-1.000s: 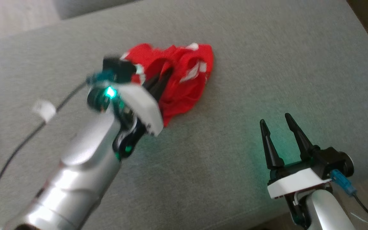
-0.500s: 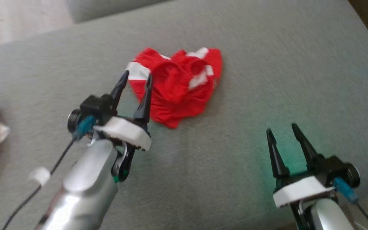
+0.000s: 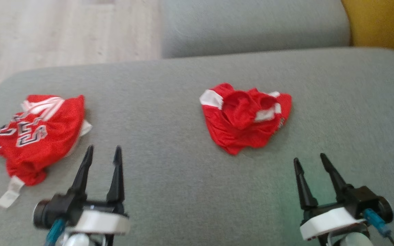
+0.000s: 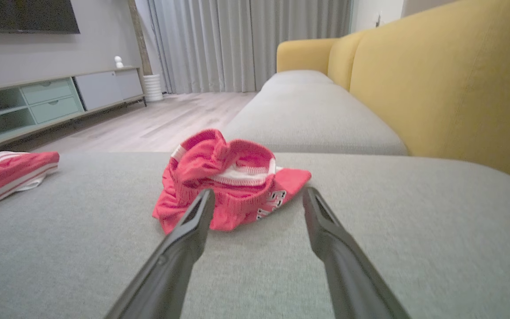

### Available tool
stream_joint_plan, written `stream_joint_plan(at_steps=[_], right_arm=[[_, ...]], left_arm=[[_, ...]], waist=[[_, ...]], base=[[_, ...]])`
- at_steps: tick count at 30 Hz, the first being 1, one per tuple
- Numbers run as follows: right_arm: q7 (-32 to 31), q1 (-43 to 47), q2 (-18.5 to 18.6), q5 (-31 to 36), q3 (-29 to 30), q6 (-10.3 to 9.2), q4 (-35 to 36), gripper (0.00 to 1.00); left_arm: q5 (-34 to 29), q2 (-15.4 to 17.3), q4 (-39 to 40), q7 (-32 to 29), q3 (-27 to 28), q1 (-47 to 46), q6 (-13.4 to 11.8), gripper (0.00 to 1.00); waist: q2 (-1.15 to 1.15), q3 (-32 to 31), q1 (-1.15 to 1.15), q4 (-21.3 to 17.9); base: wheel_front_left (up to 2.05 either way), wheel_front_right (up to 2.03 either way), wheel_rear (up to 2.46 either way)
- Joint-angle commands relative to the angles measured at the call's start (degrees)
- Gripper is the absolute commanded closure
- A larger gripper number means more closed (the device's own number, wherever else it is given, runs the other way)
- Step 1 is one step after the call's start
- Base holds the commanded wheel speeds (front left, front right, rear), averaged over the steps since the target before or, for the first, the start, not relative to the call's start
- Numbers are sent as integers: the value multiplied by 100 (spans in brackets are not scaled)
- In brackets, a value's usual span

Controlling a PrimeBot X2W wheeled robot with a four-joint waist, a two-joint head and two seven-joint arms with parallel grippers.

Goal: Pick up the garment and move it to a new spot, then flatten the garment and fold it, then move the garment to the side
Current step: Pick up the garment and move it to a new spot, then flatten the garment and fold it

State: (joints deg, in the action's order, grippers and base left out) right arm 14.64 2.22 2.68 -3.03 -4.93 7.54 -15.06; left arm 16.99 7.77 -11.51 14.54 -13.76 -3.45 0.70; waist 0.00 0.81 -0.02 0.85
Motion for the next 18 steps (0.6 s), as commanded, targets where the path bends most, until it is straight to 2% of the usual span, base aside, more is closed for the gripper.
stream_joint_plan(at_steps=[1,8,13,18], right_arm=[[36,-84,20,19,-63,-5,240,0],[36,189,20,10,178,-5,383,0],[36,454,20,-41,214,-5,439,0],[36,599,20,-116,177,-5,423,0]], left_arm=[[-125,-15,291,45,319,-26,63,0],[-572,-324,1017,45,951,1101,247,0],[-892,-442,1260,45,1031,1789,319,0],[-862,-482,1314,45,1147,2145,298,0]], waist=[[0,-310,2,300],[0,-624,2,227],[0,-788,2,103],[0,-892,2,-13]], base=[[0,0,0],[0,0,0],[0,0,0],[0,0,0]])
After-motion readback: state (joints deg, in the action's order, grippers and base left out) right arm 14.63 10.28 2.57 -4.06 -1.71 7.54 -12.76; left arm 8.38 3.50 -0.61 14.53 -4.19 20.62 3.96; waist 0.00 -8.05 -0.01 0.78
